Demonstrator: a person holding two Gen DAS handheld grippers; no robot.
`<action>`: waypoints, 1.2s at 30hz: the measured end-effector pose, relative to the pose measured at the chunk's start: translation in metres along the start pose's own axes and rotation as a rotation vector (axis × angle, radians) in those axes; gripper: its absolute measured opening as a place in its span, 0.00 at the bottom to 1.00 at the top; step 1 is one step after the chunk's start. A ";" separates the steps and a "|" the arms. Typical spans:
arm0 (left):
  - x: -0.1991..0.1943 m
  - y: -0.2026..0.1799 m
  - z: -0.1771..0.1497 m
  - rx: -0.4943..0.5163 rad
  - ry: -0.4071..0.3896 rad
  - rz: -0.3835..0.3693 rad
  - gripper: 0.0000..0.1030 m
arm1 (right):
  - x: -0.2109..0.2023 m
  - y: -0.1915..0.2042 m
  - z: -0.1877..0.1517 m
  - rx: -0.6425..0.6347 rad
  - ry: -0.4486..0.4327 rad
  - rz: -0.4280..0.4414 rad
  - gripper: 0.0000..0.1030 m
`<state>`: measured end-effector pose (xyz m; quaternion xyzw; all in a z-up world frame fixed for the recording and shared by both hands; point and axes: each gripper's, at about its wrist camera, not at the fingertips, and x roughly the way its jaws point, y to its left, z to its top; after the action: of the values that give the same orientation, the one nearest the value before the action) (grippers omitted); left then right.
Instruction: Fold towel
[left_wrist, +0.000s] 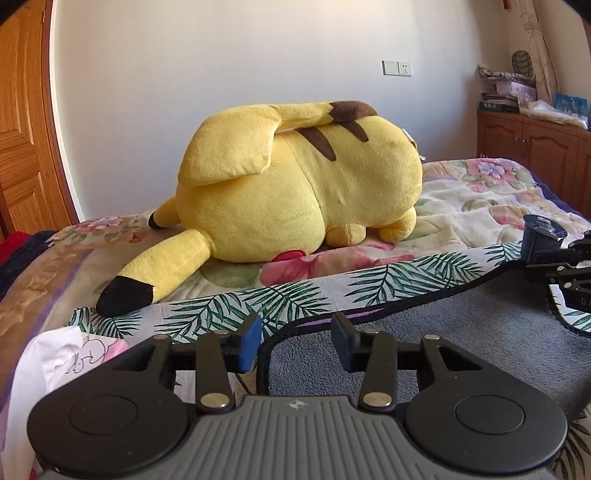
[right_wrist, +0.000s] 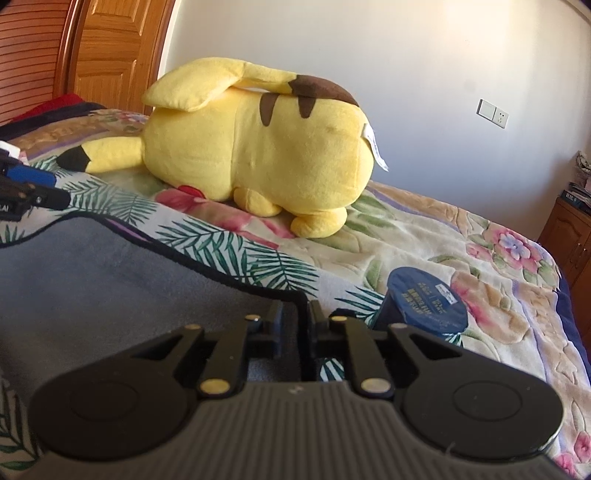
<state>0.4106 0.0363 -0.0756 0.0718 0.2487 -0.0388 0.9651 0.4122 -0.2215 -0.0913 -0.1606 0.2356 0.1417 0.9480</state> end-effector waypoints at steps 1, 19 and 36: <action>-0.004 0.000 0.001 -0.004 0.004 -0.005 0.22 | -0.005 -0.001 0.002 0.005 -0.002 0.001 0.35; -0.130 -0.020 0.041 0.007 -0.031 -0.050 0.41 | -0.144 0.002 0.042 0.084 -0.076 0.052 0.46; -0.227 -0.016 0.022 -0.001 -0.007 -0.039 0.42 | -0.219 0.004 0.038 0.160 -0.105 0.054 0.51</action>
<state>0.2209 0.0255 0.0514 0.0663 0.2468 -0.0579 0.9651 0.2403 -0.2463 0.0469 -0.0706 0.2006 0.1562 0.9646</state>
